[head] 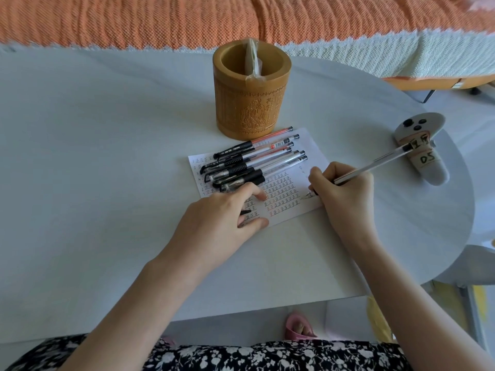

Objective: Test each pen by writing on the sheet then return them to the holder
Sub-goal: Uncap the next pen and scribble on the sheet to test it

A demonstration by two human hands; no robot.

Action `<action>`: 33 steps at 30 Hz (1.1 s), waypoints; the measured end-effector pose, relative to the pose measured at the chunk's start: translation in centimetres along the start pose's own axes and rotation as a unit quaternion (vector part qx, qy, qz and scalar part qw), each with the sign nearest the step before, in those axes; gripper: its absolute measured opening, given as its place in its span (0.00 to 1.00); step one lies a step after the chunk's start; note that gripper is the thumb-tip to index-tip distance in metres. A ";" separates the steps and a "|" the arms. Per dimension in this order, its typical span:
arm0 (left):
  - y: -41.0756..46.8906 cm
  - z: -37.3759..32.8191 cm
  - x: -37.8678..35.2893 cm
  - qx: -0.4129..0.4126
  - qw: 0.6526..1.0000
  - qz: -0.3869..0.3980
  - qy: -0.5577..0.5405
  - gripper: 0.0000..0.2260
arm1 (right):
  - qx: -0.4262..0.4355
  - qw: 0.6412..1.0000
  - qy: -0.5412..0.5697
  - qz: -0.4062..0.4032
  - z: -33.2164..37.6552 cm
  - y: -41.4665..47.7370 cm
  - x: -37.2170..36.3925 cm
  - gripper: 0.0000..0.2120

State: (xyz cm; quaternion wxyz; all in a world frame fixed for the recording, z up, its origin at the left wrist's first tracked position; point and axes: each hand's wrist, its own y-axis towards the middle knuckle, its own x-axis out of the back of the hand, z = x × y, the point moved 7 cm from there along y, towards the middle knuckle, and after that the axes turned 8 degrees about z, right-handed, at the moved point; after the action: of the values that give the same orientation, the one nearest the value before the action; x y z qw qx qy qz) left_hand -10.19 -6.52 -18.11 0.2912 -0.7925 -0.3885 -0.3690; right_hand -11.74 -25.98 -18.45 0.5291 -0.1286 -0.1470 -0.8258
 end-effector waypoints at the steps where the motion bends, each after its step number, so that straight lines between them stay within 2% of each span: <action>1: 0.0 0.0 0.0 0.000 1.000 0.000 0.001 0.12 | 0.002 1.000 -0.004 -0.004 0.0 0.0 0.0 0.18; 25: 0.1 0.0 0.1 0.003 1.000 0.001 0.012 0.13 | 0.047 0.997 -0.051 -0.015 0.2 0.2 -0.1 0.16; 33: 0.1 0.1 0.0 0.010 1.000 0.008 0.009 0.12 | 0.037 0.999 -0.018 -0.005 0.0 0.1 -0.2 0.17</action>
State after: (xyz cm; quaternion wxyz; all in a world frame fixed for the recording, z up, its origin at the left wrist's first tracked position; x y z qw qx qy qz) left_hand -10.06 -6.50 -18.22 0.3058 -0.7891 -0.3833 -0.3699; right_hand -11.58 -25.87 -18.51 0.5268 -0.1231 -0.1873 -0.8199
